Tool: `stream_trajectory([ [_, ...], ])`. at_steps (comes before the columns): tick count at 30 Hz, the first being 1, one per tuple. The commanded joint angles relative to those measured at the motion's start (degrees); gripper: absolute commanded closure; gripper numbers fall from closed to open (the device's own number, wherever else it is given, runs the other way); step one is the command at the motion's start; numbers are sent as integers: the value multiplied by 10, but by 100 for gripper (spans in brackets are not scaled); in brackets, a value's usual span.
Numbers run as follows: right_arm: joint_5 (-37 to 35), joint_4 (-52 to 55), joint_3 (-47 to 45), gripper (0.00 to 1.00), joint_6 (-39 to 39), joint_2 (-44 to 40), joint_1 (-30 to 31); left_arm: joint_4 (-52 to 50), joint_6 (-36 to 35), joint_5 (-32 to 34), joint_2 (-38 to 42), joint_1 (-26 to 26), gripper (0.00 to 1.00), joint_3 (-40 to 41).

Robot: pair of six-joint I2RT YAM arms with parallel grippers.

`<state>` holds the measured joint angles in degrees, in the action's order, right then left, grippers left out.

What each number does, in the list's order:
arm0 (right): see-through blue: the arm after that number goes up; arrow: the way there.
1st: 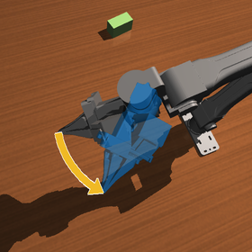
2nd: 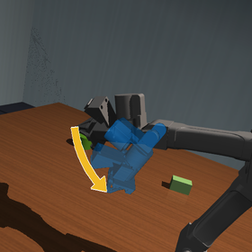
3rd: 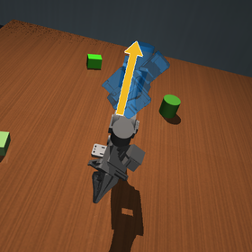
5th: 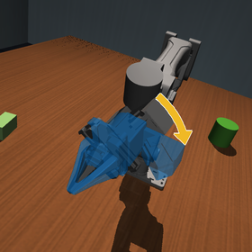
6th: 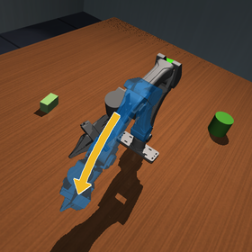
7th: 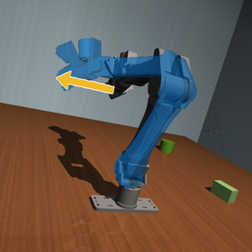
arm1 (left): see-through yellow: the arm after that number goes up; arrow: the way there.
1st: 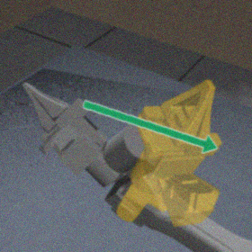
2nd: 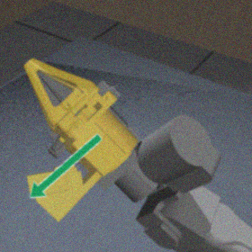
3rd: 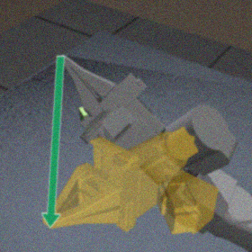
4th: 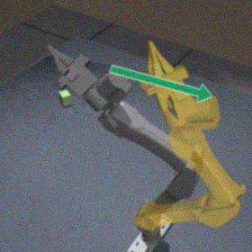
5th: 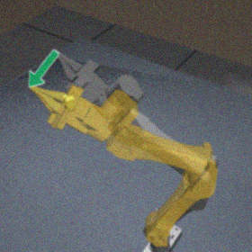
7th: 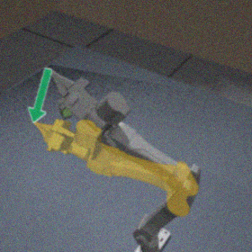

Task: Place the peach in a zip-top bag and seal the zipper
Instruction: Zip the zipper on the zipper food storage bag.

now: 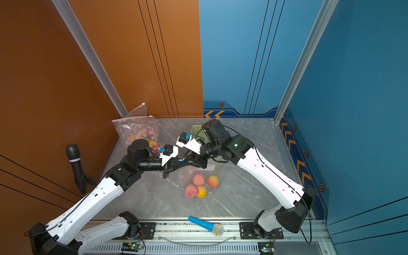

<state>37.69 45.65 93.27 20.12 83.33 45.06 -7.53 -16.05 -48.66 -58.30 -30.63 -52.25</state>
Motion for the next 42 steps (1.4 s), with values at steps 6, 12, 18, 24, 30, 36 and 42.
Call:
stream_trajectory([
  [6,30,18,6,84,9,-1,-6,-5,-2,-8,-8,6,100,-16],
  [12,26,18,-3,91,9,-7,-10,-2,1,0,-5,8,100,-17],
  [18,-2,28,-14,96,15,-20,-14,-1,7,1,4,15,100,-18],
  [24,-21,43,-24,97,24,-36,-19,2,12,3,13,26,100,-16],
  [30,-30,46,-39,98,24,-51,-29,2,12,14,22,35,100,-12],
  [36,-35,46,-52,98,21,-63,-41,1,14,29,36,42,100,-6],
  [42,-37,45,-66,98,16,-76,-45,7,22,69,52,49,100,7],
])
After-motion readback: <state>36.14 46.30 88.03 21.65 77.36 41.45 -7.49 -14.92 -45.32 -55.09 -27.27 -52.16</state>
